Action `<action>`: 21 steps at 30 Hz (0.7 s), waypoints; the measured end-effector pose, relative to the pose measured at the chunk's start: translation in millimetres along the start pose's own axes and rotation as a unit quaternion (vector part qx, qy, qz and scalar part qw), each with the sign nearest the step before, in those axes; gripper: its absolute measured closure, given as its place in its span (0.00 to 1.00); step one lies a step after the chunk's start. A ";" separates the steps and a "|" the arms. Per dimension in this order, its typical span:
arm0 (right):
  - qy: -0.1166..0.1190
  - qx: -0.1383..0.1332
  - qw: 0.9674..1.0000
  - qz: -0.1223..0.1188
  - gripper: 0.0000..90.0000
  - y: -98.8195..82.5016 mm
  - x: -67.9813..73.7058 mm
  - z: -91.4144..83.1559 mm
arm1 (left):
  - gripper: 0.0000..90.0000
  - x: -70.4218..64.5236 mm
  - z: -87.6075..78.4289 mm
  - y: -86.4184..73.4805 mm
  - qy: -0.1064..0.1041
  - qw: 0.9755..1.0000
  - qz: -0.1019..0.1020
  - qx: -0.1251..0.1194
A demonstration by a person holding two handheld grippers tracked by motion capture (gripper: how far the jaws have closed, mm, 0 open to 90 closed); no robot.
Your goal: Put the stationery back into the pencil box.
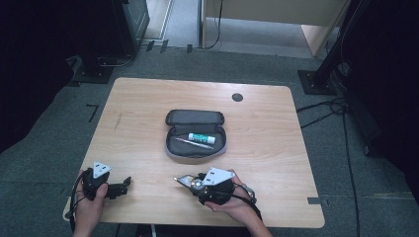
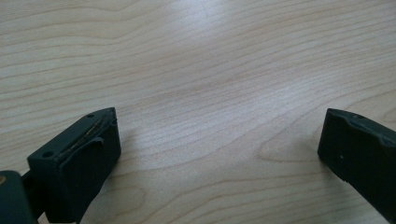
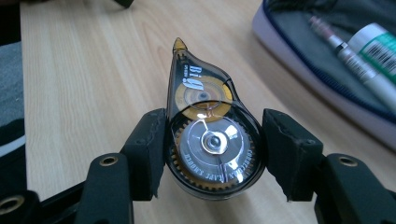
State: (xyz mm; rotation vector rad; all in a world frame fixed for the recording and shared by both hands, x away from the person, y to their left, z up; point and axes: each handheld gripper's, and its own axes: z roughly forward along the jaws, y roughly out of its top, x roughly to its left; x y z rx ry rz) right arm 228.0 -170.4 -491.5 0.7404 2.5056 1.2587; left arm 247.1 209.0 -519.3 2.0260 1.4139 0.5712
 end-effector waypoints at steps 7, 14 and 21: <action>-0.012 -0.013 1.000 0.000 0.47 14.9 -9.5 -3.2 | 0.00 0.0 0.0 0.0 0.000 1.000 0.000 0.000; -0.021 -0.023 0.999 0.008 0.47 29.4 -23.7 -4.4 | 0.00 0.1 0.0 0.0 0.000 1.000 0.000 0.000; -0.036 -0.029 0.999 0.013 0.47 44.3 -37.2 -2.8 | 0.00 0.0 0.0 0.0 0.000 1.000 0.000 0.000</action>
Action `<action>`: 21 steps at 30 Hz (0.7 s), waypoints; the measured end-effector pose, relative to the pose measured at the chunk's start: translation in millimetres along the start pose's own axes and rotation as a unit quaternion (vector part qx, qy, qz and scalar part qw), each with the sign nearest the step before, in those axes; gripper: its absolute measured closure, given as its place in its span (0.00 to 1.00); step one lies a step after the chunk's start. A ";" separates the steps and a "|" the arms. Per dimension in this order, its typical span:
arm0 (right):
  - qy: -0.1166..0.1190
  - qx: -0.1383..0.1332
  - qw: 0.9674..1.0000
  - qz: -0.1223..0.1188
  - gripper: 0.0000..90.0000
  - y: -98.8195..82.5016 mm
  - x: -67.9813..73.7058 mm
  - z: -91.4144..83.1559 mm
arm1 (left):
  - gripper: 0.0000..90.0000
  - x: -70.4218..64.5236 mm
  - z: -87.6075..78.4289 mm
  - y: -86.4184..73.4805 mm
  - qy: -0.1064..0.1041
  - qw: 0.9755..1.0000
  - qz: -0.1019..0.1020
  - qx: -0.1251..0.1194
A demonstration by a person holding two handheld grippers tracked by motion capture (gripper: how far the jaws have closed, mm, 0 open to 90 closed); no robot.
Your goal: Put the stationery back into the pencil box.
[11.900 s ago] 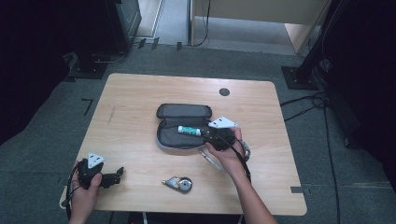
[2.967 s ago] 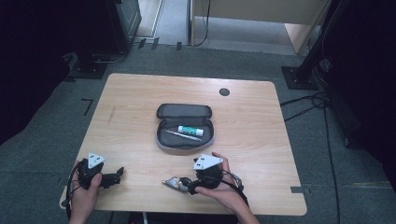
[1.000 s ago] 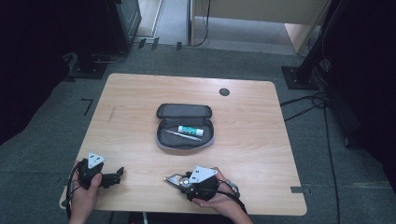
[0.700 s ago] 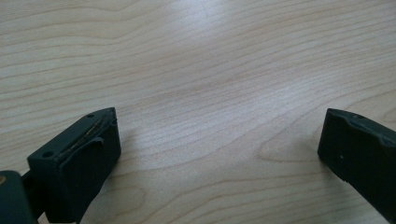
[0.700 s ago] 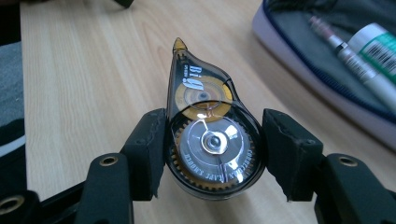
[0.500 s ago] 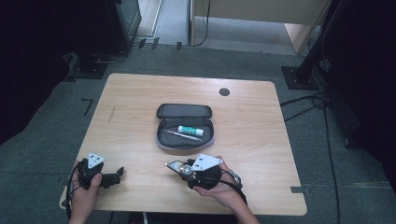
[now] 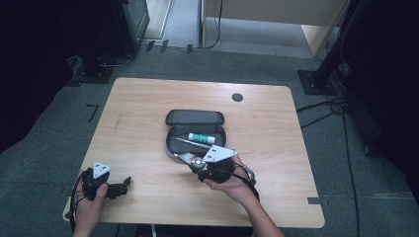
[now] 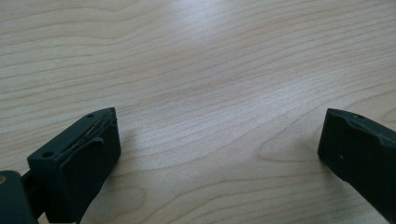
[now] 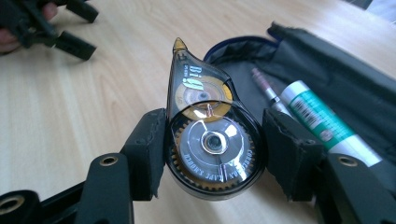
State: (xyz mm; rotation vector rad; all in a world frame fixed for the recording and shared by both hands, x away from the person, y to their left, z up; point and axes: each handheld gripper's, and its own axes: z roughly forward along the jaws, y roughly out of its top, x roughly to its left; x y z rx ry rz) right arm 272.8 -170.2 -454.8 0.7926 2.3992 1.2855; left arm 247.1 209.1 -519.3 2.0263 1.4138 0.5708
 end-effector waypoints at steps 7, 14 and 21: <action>-0.011 -0.002 1.000 0.004 0.47 13.1 -11.9 7.0 | 0.00 0.0 0.0 0.0 0.000 1.000 0.000 0.000; -0.017 -0.001 1.000 0.008 0.47 20.8 -24.1 15.6 | 0.00 0.2 -0.1 0.0 0.000 1.000 0.001 0.001; -0.021 0.018 0.999 0.022 0.47 24.0 -37.4 32.0 | 0.00 0.1 0.0 0.0 0.000 1.000 0.000 0.000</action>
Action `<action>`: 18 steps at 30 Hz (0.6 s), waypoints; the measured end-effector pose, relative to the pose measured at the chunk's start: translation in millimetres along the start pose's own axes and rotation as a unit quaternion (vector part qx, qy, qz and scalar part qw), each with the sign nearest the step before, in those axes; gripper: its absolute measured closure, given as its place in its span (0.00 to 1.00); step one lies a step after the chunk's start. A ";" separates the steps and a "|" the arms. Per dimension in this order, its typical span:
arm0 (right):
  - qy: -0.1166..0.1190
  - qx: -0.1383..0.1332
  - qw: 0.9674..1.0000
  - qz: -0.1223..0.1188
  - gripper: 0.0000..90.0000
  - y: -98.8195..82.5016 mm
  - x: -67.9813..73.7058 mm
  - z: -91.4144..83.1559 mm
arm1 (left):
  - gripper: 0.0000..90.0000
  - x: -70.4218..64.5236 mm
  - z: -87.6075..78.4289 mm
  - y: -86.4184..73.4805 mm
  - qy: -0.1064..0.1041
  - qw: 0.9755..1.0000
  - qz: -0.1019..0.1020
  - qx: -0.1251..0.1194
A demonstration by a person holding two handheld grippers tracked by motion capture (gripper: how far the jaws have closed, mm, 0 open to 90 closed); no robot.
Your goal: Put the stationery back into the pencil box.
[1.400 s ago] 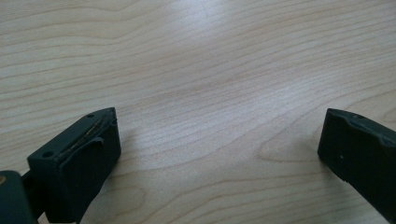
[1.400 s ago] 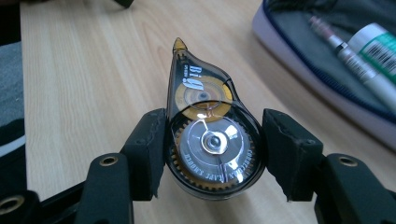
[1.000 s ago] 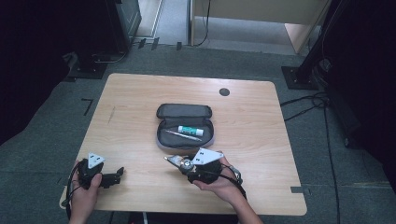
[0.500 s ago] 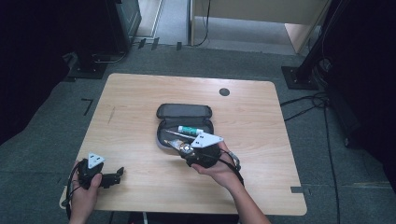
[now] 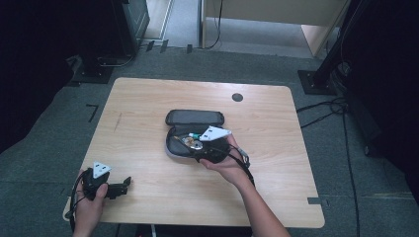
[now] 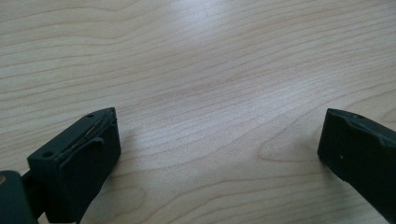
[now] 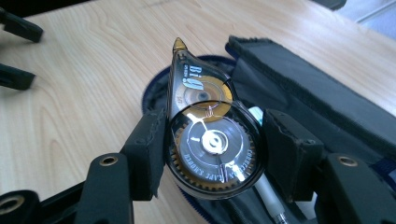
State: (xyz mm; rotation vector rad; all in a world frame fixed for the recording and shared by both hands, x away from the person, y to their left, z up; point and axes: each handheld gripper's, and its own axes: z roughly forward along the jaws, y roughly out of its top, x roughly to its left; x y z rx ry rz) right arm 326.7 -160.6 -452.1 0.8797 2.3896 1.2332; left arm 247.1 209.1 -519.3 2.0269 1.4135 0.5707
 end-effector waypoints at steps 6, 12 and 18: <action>-0.008 0.027 1.000 0.007 0.47 -1.8 -7.5 20.1 | 0.00 -0.1 0.1 0.0 0.000 1.000 0.000 0.000; -0.009 0.043 0.999 0.024 0.47 -1.2 -11.1 33.9 | 0.00 -0.1 0.1 0.0 0.000 1.000 0.000 0.000; -0.007 0.049 0.998 0.026 0.47 1.7 -11.0 38.7 | 0.00 0.0 0.0 0.0 0.000 1.000 0.000 0.000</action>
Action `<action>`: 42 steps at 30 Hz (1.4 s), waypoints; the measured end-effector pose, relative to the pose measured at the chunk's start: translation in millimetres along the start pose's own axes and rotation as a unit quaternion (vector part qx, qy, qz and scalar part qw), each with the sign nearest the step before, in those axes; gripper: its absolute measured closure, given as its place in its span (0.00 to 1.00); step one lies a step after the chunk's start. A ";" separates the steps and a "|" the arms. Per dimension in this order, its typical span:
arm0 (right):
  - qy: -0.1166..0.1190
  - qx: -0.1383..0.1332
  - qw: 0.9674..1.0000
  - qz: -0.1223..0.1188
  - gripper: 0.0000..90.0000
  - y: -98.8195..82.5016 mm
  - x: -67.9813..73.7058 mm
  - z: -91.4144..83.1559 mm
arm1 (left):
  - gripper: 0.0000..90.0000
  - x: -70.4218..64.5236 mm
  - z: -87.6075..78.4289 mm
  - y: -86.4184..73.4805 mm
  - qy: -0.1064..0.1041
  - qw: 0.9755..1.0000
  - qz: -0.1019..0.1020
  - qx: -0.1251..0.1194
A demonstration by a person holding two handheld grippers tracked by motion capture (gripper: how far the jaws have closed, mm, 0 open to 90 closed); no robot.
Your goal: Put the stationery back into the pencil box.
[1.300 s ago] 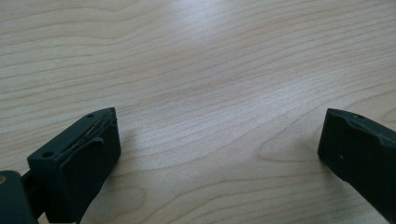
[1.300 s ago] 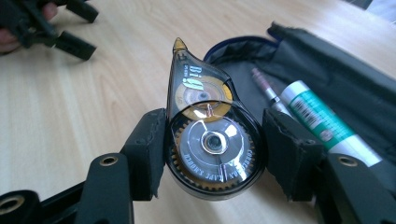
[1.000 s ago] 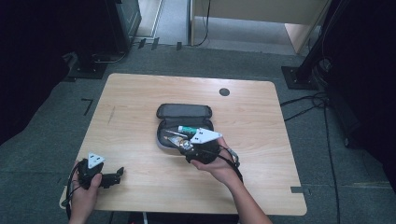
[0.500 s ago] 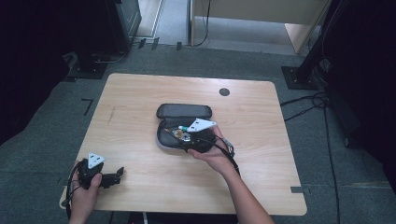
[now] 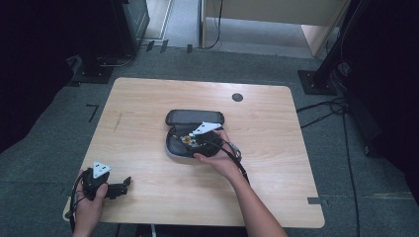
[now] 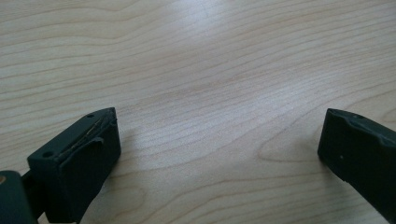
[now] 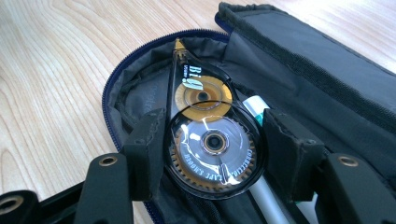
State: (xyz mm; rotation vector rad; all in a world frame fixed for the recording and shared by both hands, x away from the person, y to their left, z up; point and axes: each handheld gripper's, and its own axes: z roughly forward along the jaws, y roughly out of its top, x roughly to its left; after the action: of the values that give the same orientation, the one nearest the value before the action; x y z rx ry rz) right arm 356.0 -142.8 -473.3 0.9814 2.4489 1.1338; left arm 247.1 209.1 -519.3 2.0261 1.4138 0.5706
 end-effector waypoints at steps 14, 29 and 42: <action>-0.001 0.009 1.000 0.016 0.47 1.7 -0.3 7.9 | 0.00 -0.2 -0.1 0.0 -0.002 1.000 0.003 0.001; 0.002 0.008 1.000 0.027 0.39 1.4 0.4 8.1 | 0.00 -0.1 -0.1 0.0 -0.002 1.000 0.003 0.001; -0.025 -0.004 0.999 0.045 0.09 -5.7 -1.2 -18.0 | 0.00 -0.2 -0.1 0.0 -0.002 1.000 0.003 0.000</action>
State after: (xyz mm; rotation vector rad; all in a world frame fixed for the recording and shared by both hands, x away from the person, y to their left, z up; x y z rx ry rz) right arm 345.3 -156.5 -465.7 1.1156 2.3809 1.1311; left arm 247.0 208.9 -519.3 2.0316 1.4059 0.5677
